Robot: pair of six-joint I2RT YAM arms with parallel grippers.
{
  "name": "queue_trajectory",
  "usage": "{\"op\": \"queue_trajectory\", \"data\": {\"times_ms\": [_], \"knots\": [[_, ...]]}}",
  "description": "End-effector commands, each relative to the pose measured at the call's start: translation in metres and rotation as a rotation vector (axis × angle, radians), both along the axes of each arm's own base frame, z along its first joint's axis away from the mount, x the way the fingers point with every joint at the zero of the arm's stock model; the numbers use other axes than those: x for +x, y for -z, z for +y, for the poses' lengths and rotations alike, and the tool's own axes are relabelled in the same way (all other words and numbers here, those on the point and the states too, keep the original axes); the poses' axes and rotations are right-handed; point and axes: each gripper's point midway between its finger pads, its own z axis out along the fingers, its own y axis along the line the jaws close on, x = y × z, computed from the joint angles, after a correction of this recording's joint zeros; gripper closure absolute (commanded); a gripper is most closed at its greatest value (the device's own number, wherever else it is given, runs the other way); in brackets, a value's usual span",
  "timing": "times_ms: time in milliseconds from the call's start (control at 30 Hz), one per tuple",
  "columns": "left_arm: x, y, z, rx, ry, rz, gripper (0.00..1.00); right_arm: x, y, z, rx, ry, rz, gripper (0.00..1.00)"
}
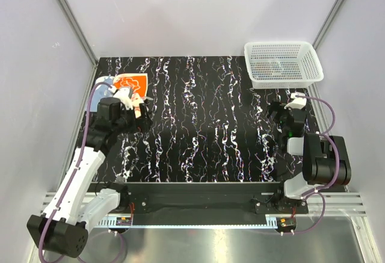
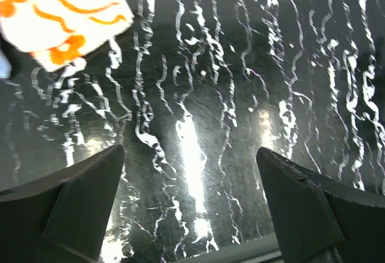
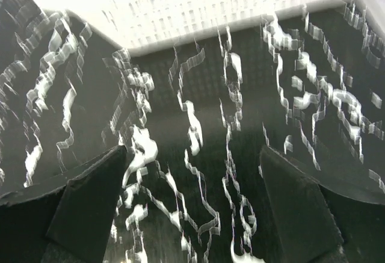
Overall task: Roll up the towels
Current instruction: Grab a towel with the right arm
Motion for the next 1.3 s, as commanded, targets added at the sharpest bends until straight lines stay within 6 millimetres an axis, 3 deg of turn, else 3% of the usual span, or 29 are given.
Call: {"op": "queue_trajectory", "data": {"times_ms": [0,100,167,200,267,300,367,433,467,500,567,600,667,733,833,900,967,1000,1067,1100,1200,1233,1267], "knots": [[0.008,-0.023,0.016,0.03,-0.101,-0.081,0.01,0.011,-0.03,0.001,-0.009,0.005,0.038,0.0],[0.007,-0.023,0.024,0.049,-0.147,-0.075,0.01,0.019,-0.053,0.008,0.02,-0.022,0.073,0.0],[0.006,-0.026,0.025,0.045,-0.152,-0.096,0.01,0.017,-0.091,0.028,0.03,-0.087,-0.013,0.01],[0.005,-0.035,0.028,0.04,-0.169,-0.123,0.01,0.013,-0.119,0.036,0.043,-0.096,-0.049,0.0],[0.004,-0.049,0.035,0.018,-0.233,-0.168,0.01,0.01,-0.144,0.051,0.064,-0.109,-0.043,0.0],[0.004,-0.053,0.036,0.002,-0.248,-0.193,0.01,0.002,-0.165,0.103,0.046,-0.237,-0.017,0.0],[0.006,-0.067,0.036,-0.067,-0.288,-0.278,0.01,-0.01,-0.186,0.146,0.015,-0.318,-0.009,0.0],[0.004,-0.054,0.033,-0.131,-0.329,-0.246,0.01,-0.034,-0.214,0.212,0.167,-0.522,-0.026,0.0],[0.003,-0.057,0.016,-0.176,-0.237,-0.259,0.01,-0.043,-0.217,0.227,0.259,-0.582,-0.002,0.0],[0.002,-0.054,0.012,-0.181,-0.206,-0.254,0.01,-0.047,-0.219,0.236,0.377,-0.6,0.008,0.0],[-0.003,-0.051,0.003,-0.191,-0.152,-0.235,0.01,-0.054,-0.21,0.249,0.534,-0.627,0.039,0.0],[-0.005,-0.051,0.004,-0.185,-0.148,-0.235,0.01,-0.055,-0.201,0.258,0.657,-0.635,0.053,0.0],[-0.011,-0.058,0.014,-0.14,-0.166,-0.273,0.01,-0.063,-0.188,0.276,0.714,-0.68,0.122,0.0],[-0.012,-0.06,0.038,-0.086,-0.282,-0.3,0.01,-0.066,-0.16,0.304,0.603,-0.677,0.243,0.0],[-0.021,-0.051,0.061,-0.02,-0.391,-0.28,0.01,-0.068,-0.125,0.328,0.416,-0.653,0.412,0.02],[-0.023,-0.045,0.064,0.002,-0.404,-0.238,0.01,-0.072,-0.104,0.35,0.367,-0.671,0.508,0.08],[-0.026,-0.041,0.062,0.019,-0.386,-0.189,0.01,-0.073,-0.092,0.367,0.338,-0.688,0.541,0.09],[-0.027,-0.05,0.062,0.022,-0.378,-0.189,0.01,-0.076,-0.085,0.388,0.318,-0.724,0.558,0.1],[-0.03,-0.043,0.065,0.06,-0.382,-0.13,0.01,-0.075,-0.076,0.411,0.299,-0.762,0.574,0.11],[-0.032,-0.038,0.067,0.071,-0.394,-0.113,0.01,-0.075,-0.066,0.433,0.273,-0.795,0.593,0.12],[-0.033,-0.027,0.07,0.066,-0.42,-0.121,0.01,-0.058,-0.05,0.472,0.248,-0.835,0.592,0.14],[-0.034,-0.027,0.071,0.066,-0.424,-0.126,0.01,-0.056,-0.047,0.484,0.255,-0.859,0.589,0.14],[-0.035,-0.032,0.071,0.06,-0.424,-0.143,0.01,-0.044,-0.062,0.5,0.29,-0.884,0.532,0.14]]}}
